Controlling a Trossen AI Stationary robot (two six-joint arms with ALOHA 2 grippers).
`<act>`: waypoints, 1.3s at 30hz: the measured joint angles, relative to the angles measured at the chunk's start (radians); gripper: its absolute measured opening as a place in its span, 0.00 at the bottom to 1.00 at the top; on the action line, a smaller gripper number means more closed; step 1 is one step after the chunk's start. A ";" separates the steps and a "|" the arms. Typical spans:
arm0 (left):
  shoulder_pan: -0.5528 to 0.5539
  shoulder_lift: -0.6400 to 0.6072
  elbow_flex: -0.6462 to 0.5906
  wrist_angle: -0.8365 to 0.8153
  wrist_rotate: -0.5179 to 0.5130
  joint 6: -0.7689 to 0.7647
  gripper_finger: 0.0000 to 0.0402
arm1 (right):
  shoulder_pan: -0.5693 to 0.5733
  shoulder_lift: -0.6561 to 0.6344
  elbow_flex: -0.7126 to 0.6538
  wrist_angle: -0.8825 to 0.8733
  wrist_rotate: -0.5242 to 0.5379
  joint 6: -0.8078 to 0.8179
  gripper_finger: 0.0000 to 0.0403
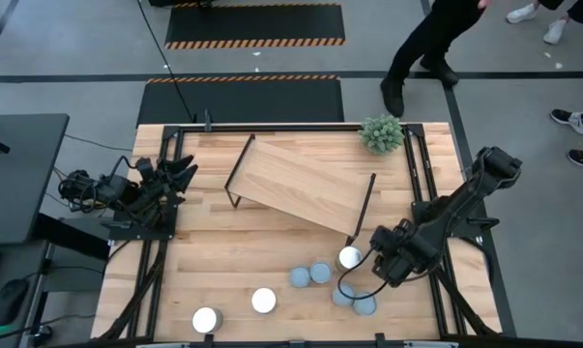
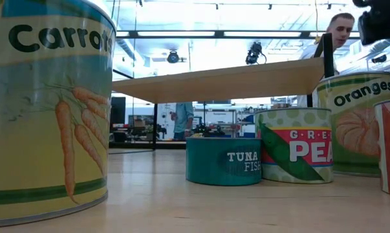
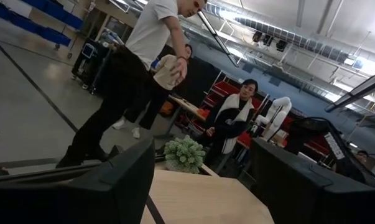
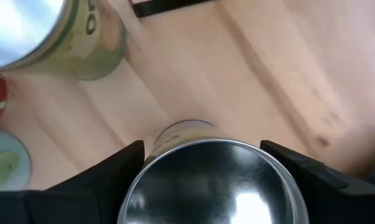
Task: Pick and place cans onto a shelf
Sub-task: Put the canned peaches on the shelf
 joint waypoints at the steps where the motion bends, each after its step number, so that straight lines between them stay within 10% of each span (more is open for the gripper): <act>1: 0.000 0.000 0.000 0.000 0.001 -0.005 0.67 | -0.003 -0.028 0.000 -0.013 0.000 -0.017 0.77; 13: 0.000 0.000 0.000 0.000 0.001 -0.007 0.67 | -0.130 -0.313 0.017 -0.130 -0.044 -0.263 0.77; 39: 0.000 0.000 0.000 0.001 0.000 -0.007 0.67 | -0.623 -0.283 0.412 -0.399 0.073 -1.065 0.77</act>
